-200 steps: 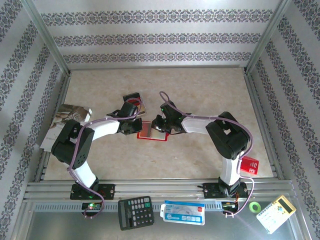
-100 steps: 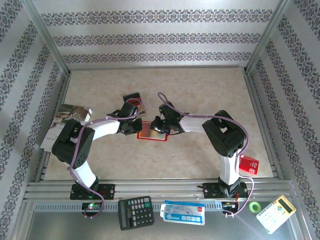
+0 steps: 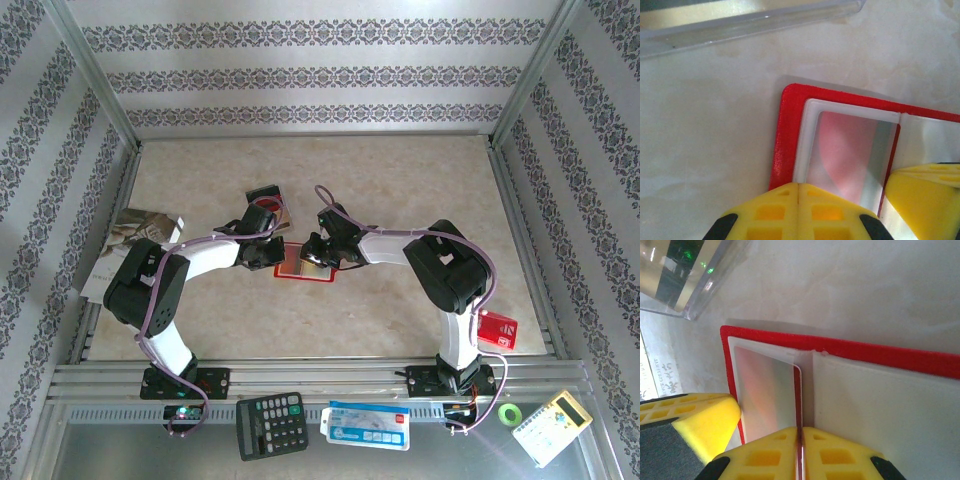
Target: Take the credit cards out of the card holder
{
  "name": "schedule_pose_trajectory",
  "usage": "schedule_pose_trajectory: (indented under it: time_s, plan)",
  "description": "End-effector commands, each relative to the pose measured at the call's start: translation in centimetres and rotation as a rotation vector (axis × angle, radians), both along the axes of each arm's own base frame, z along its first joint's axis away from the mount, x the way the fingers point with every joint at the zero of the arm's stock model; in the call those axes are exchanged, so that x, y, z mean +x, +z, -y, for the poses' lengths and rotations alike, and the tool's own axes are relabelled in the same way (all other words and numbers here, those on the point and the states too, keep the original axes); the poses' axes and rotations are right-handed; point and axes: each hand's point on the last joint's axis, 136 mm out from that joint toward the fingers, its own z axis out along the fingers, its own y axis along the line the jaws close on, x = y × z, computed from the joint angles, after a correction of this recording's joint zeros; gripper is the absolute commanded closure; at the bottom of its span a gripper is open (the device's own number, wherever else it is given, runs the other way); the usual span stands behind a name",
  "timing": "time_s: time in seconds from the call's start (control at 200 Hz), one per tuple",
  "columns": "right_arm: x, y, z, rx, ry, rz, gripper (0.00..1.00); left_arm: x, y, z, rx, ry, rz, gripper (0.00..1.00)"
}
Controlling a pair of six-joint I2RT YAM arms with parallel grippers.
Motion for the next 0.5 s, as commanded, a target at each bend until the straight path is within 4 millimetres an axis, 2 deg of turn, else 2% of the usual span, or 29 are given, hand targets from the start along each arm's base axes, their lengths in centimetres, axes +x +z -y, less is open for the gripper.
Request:
schedule_pose_trajectory:
  time_s: [0.0,0.195,0.495]
  plan:
    - [-0.35,-0.83,-0.27,-0.023,0.018,-0.008,0.86,-0.28,-0.54,-0.05,0.0,0.001,-0.03,1.0]
    - [-0.57,-1.12,-0.92,0.009,0.035,-0.026,0.84,-0.16,-0.41,0.15,-0.007,-0.002,-0.027,1.0]
    - [-0.34,-0.8,-0.73,0.024,0.03,-0.015,0.85,-0.45,-0.87,-0.13,0.004,0.002,-0.037,1.0]
